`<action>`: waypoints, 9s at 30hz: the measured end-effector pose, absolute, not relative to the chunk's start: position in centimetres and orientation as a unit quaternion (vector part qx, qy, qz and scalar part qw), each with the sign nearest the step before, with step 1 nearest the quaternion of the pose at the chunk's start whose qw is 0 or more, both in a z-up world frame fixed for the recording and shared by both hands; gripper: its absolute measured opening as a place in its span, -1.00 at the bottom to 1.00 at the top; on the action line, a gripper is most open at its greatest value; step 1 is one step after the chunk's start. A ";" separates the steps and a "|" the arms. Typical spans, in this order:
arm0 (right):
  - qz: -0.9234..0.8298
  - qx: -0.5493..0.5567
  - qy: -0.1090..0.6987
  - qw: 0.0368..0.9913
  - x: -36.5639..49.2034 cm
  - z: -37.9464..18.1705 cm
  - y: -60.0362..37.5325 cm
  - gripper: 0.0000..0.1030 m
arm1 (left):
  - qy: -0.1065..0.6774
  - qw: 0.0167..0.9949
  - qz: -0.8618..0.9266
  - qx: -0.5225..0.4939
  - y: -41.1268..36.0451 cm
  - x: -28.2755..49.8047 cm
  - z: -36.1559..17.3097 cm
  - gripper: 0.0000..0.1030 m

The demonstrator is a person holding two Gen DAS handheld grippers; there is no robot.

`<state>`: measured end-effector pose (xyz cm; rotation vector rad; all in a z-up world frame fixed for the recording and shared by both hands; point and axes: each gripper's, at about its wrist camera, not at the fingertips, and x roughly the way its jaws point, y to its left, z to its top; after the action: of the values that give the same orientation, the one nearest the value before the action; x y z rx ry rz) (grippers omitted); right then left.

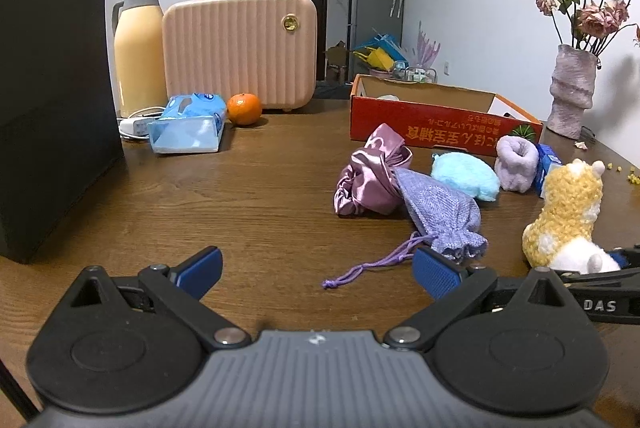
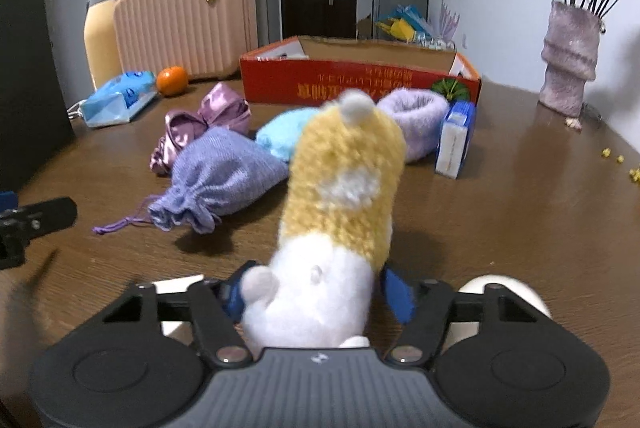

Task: Organize soft objects
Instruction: 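Grasp the yellow-white plush toy with the right gripper, then close the left gripper on the white foam wedge while the right holds the plush, then carry the foam wedge and yellow-white plush with both grippers over the cardboard box, then open both grippers to drop the wedge and plush into the box, then move both tools back toward the remaining soft items on the table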

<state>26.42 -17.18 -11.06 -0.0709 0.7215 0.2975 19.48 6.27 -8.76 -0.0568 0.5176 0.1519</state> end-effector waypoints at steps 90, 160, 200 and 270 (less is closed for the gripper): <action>0.160 0.029 0.232 0.959 21.2 -9.2 -26.5 -0.20 | 0.327 0.944 -0.041 -0.028 -3.5 20.9 -10.8 -0.31; 0.160 -0.001 0.222 0.962 44.6 -1.2 -22.6 -0.20 | 0.196 0.977 -0.028 -0.081 -0.8 41.8 0.9 -0.34; 0.191 0.024 0.284 0.939 60.4 -7.4 -22.4 -0.20 | 0.248 0.957 0.145 -0.050 -4.5 60.7 -3.1 -0.33; 0.139 -0.004 0.234 0.962 51.3 -1.8 -24.5 1.00 | 0.188 0.977 0.083 -0.061 -0.9 47.9 1.3 1.00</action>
<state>51.29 -24.48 -1.83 -0.0073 0.4734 0.2821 47.93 -0.92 1.33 -0.1235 0.3784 0.1676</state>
